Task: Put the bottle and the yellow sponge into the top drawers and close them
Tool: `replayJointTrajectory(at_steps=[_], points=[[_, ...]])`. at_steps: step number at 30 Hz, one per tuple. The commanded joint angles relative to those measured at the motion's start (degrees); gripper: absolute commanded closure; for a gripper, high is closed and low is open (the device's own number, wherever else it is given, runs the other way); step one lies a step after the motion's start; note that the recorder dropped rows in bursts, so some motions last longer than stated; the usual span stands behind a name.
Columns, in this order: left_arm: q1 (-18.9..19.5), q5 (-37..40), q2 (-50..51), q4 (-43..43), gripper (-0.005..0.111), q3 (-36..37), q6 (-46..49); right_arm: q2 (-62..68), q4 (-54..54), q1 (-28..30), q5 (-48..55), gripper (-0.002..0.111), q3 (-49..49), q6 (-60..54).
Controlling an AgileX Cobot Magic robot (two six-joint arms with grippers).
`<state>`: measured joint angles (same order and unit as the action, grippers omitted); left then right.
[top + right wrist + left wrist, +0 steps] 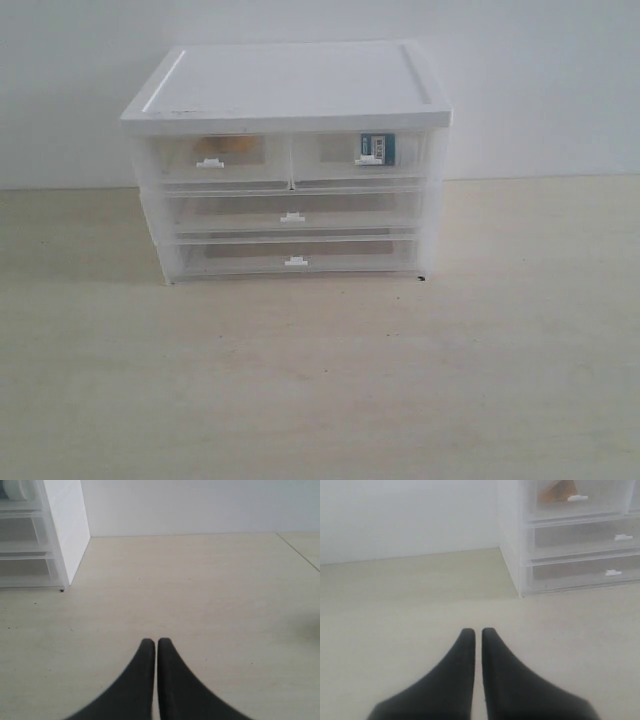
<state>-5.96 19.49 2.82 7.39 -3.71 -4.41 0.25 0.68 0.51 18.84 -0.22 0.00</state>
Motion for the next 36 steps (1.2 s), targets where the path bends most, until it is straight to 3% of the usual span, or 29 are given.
replayJointTrajectory(at_steps=[1, 13, 19, 36], points=[[1.3, -0.5, -0.7, -1.7, 0.102, 0.6, 0.8, -0.2, 0.1, 0.1, -0.4, 0.108, 0.2, 0.0], [1.7, -0.4, -2.8, -2.5, 0.102, 3.7, 1.4, -0.2, 0.1, 0.1, -0.4, 0.108, 0.2, 0.0], [5.3, -1.3, -2.8, -4.5, 0.102, 3.7, 1.8, -0.2, 0.1, 0.1, -0.4, 0.108, 0.2, 0.0], [5.4, -1.3, -2.8, -5.0, 0.102, 3.7, 4.4, -0.2, 0.1, 0.1, -0.4, 0.108, 0.2, 0.0]])
